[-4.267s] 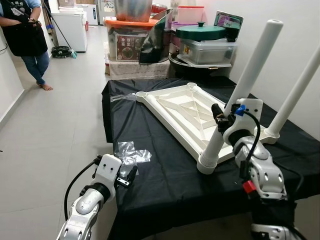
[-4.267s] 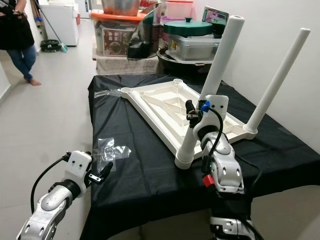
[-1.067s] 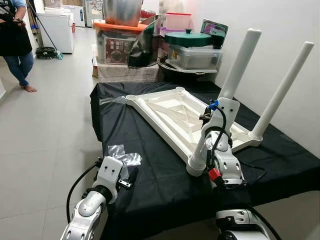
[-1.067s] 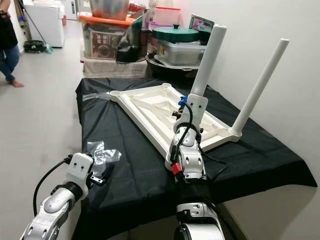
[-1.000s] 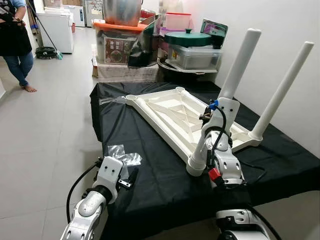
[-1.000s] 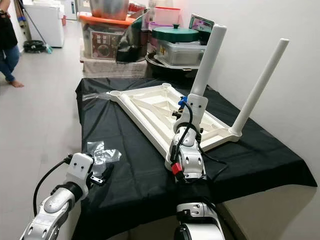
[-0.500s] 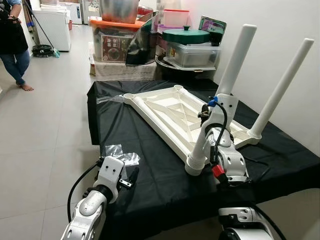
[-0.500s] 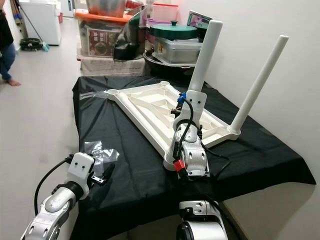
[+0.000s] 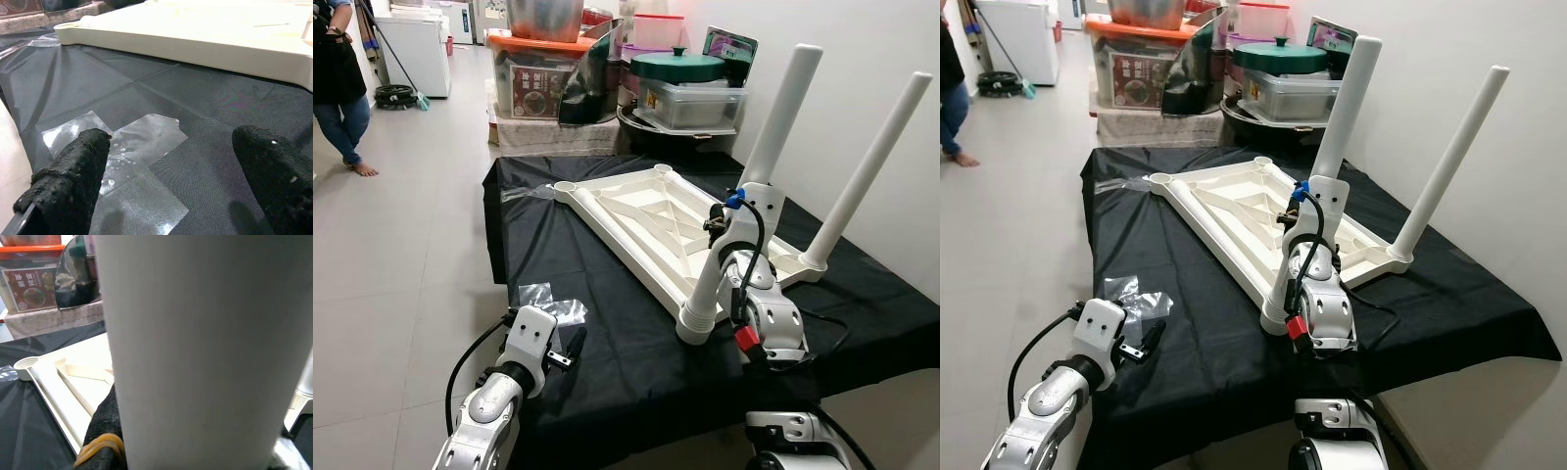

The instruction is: Building children table

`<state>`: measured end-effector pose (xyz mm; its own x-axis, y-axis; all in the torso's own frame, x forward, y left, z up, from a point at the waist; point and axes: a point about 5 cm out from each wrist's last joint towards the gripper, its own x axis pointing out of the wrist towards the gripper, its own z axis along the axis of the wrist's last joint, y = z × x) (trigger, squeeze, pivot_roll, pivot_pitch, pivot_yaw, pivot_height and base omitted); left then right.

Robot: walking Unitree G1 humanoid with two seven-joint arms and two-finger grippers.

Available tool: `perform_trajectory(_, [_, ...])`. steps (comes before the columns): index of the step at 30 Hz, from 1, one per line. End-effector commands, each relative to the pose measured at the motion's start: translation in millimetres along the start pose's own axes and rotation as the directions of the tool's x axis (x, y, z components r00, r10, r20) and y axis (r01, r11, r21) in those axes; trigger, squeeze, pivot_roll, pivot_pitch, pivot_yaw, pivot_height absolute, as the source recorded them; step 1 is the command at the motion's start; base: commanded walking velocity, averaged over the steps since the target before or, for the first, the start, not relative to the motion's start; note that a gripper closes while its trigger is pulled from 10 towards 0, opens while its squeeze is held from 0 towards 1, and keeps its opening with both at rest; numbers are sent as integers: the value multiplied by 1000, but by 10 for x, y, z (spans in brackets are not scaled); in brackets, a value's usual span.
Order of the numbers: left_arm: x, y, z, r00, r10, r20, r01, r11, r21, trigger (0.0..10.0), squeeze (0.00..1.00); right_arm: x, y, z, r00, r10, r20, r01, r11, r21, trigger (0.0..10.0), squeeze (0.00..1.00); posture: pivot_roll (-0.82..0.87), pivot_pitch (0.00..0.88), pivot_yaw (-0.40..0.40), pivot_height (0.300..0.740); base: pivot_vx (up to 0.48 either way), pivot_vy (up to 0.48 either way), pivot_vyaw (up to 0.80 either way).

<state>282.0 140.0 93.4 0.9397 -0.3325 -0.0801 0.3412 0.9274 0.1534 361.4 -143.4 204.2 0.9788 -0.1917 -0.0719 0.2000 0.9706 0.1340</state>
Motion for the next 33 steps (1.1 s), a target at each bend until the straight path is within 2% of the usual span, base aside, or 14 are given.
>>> perform_trajectory(1, [18,-26,-26,1000,-14,-11,14,1000,7,10000,0,-51,-29,-559,967,2,-254,-8,1000,-20,10000,0,15,0,-90,740,0,0,0])
perform_trajectory(33, [26,-40,-30,1000,-19,-11,19,1000,6,10000,0,-78,13,-410,980,33,-198,-36,999,-12,10000,0,6,0,-86,740,0,0,0])
